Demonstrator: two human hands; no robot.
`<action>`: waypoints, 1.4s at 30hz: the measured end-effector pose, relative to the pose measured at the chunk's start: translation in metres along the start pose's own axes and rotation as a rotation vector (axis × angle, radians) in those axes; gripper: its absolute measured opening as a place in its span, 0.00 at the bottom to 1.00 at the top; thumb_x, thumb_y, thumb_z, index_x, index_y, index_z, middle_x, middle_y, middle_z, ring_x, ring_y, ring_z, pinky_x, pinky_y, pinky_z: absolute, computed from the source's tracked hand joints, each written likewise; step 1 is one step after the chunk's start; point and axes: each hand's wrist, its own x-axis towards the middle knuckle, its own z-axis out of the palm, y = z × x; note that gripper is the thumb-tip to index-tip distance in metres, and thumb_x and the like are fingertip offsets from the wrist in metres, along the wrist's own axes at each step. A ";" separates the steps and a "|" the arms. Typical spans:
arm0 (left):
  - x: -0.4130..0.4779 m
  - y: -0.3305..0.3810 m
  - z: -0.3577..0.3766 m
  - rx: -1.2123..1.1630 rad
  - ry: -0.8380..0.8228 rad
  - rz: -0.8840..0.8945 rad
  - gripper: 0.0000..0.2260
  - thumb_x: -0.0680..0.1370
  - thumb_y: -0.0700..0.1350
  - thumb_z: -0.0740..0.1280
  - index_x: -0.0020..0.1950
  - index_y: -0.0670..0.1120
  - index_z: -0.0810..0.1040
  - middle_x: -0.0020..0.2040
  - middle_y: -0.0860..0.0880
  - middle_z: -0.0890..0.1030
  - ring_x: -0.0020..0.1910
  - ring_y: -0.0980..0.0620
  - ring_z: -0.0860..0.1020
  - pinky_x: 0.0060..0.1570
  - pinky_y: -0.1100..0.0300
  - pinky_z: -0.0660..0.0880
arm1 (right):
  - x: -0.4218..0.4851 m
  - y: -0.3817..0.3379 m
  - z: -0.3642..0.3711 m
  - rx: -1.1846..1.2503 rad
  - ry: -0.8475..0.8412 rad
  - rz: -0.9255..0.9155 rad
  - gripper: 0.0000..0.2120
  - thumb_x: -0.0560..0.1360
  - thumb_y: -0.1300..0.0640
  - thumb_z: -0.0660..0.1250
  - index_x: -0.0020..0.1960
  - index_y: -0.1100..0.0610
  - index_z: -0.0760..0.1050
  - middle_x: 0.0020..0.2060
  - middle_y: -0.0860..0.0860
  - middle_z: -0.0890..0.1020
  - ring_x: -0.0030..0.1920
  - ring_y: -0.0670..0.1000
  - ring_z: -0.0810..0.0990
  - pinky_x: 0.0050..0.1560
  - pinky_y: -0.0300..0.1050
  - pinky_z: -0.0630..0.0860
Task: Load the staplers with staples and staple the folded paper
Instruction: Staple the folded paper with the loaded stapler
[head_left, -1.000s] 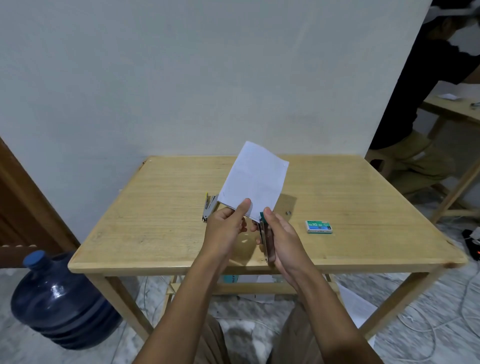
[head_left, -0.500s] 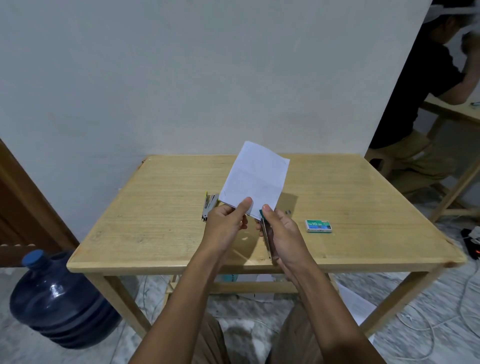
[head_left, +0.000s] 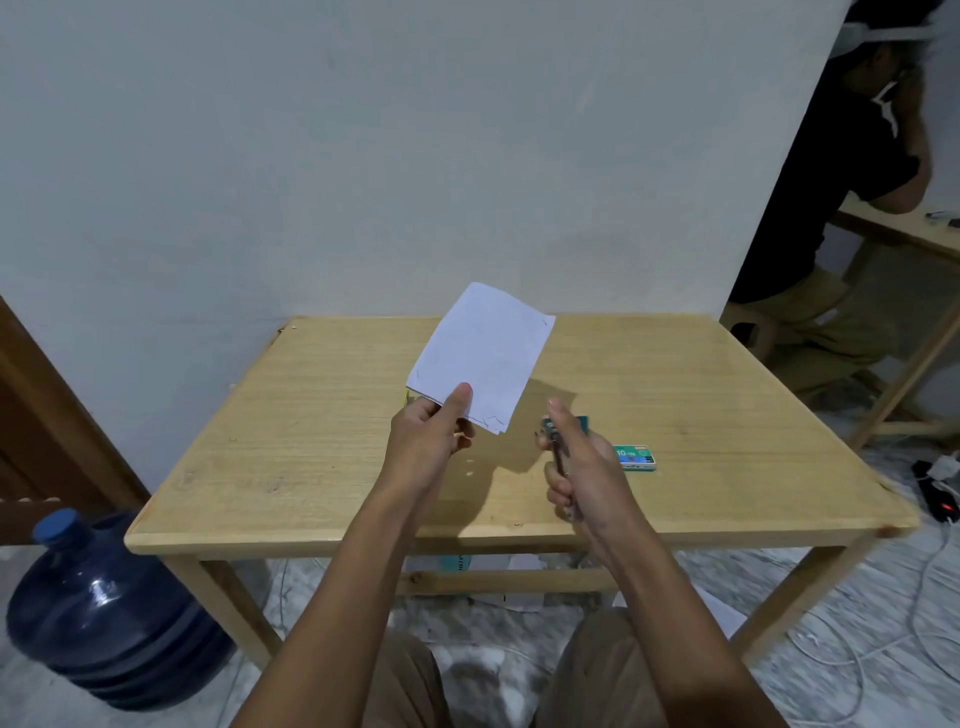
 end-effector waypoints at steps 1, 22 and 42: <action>0.001 0.002 -0.001 0.008 -0.010 0.001 0.09 0.79 0.47 0.68 0.51 0.42 0.82 0.41 0.50 0.81 0.33 0.55 0.74 0.40 0.60 0.75 | 0.001 -0.003 -0.005 -0.012 0.031 -0.017 0.27 0.68 0.32 0.68 0.46 0.56 0.73 0.26 0.49 0.65 0.24 0.47 0.60 0.24 0.39 0.58; 0.025 0.021 0.007 0.221 -0.464 -0.152 0.09 0.80 0.46 0.67 0.51 0.40 0.80 0.39 0.45 0.73 0.35 0.52 0.75 0.41 0.58 0.72 | 0.040 -0.034 -0.048 0.214 0.254 0.093 0.12 0.71 0.49 0.75 0.45 0.55 0.76 0.36 0.47 0.76 0.24 0.44 0.62 0.28 0.40 0.61; 0.132 -0.014 0.128 0.493 -0.174 -0.146 0.16 0.78 0.46 0.69 0.32 0.46 0.69 0.33 0.45 0.71 0.30 0.49 0.69 0.32 0.60 0.67 | 0.047 -0.043 -0.129 -0.277 0.424 -0.063 0.14 0.74 0.48 0.72 0.56 0.53 0.79 0.39 0.51 0.78 0.39 0.49 0.75 0.43 0.46 0.72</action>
